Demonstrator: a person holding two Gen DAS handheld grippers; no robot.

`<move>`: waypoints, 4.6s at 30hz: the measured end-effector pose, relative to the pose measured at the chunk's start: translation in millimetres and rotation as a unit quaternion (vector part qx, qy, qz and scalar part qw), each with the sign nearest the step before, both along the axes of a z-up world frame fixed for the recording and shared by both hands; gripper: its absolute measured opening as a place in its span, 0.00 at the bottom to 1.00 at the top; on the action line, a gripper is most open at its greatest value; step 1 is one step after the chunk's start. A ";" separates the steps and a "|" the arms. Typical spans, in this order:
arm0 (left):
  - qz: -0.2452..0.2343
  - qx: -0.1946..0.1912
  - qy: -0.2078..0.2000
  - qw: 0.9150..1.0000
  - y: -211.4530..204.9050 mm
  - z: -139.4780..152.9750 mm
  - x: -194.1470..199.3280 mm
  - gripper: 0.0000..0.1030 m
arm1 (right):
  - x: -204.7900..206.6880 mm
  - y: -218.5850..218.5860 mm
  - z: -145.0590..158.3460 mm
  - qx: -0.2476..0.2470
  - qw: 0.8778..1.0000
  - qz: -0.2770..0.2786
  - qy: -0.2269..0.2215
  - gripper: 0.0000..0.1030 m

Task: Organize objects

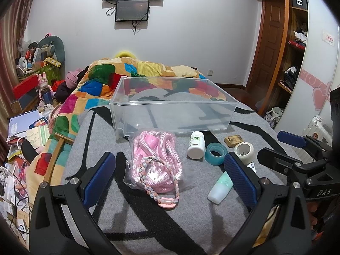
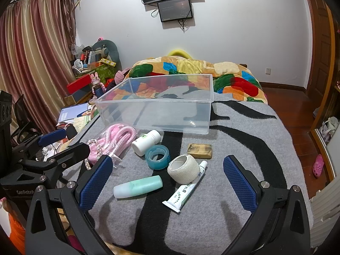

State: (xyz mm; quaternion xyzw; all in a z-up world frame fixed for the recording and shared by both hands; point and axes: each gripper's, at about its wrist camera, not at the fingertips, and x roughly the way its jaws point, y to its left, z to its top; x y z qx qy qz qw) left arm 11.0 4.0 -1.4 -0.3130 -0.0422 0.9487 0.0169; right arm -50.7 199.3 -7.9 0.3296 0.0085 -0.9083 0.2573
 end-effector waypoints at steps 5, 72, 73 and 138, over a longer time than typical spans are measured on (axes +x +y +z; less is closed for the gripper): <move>-0.001 0.002 -0.001 1.000 -1.0 0.4 -0.1 1.00 | 2.3 -1.0 -0.4 0.000 1.000 0.001 -0.001 1.00; 0.022 0.041 -0.042 0.998 -47.2 -16.1 -3.1 0.04 | -23.4 -0.2 -21.9 0.039 0.999 0.001 -0.012 0.37; 0.021 0.043 -0.037 0.998 -48.8 -10.9 -2.6 0.04 | -23.9 0.2 -19.3 0.036 0.999 0.002 -0.011 0.37; -0.017 -0.007 -0.075 0.997 -35.8 8.9 -104.2 0.89 | -89.2 -11.8 20.1 0.038 0.999 0.013 -0.027 0.59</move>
